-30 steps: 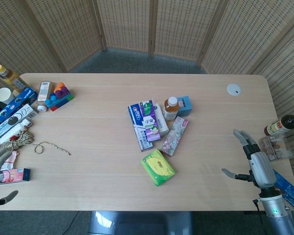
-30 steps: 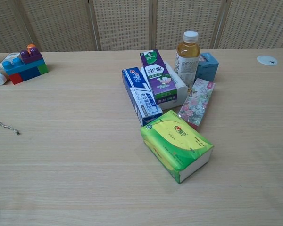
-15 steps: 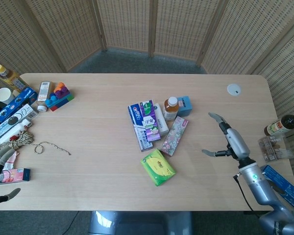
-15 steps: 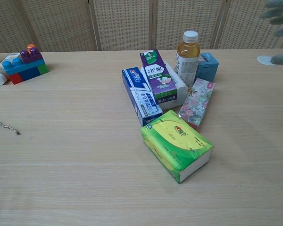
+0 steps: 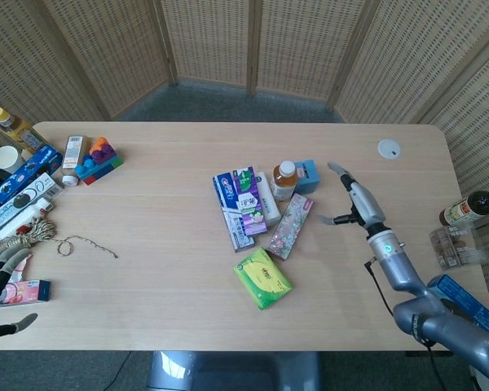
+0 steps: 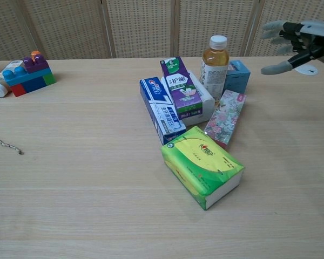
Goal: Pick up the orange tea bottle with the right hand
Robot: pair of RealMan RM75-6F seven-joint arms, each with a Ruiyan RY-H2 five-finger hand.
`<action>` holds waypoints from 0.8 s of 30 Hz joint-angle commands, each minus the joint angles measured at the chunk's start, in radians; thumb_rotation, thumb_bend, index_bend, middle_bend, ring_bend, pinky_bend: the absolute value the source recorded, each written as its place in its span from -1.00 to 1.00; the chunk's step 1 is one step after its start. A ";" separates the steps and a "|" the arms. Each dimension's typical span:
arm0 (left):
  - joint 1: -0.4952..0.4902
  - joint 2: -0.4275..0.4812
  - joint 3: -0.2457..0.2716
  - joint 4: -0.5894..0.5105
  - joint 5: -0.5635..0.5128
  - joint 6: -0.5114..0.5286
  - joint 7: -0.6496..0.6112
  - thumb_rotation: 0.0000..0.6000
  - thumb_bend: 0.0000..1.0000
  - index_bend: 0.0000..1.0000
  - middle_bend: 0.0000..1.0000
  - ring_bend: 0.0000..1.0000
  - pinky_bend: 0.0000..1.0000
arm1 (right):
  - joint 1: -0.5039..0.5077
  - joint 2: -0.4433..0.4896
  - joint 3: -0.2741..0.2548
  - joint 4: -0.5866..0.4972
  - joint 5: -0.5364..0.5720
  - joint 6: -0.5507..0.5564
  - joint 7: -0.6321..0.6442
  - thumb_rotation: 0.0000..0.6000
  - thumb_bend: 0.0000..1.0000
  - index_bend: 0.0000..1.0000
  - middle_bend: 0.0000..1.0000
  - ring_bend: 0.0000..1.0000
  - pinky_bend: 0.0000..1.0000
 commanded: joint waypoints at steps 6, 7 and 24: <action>-0.012 -0.006 -0.012 0.001 -0.034 -0.018 0.003 1.00 -0.76 -0.80 -1.00 -1.00 -1.00 | 0.114 -0.122 0.066 0.155 0.091 -0.120 -0.020 1.00 -0.94 -1.00 -1.00 -1.00 -1.00; -0.013 -0.006 -0.013 0.002 -0.037 -0.020 0.004 1.00 -0.76 -0.80 -1.00 -1.00 -1.00 | 0.121 -0.132 0.070 0.164 0.099 -0.125 -0.028 1.00 -0.94 -1.00 -1.00 -1.00 -1.00; -0.015 -0.015 -0.024 0.008 -0.078 -0.025 0.013 1.00 -0.76 -0.80 -1.00 -1.00 -1.00 | 0.219 -0.279 0.157 0.301 0.234 -0.202 -0.138 1.00 -0.95 -1.00 -1.00 -1.00 -1.00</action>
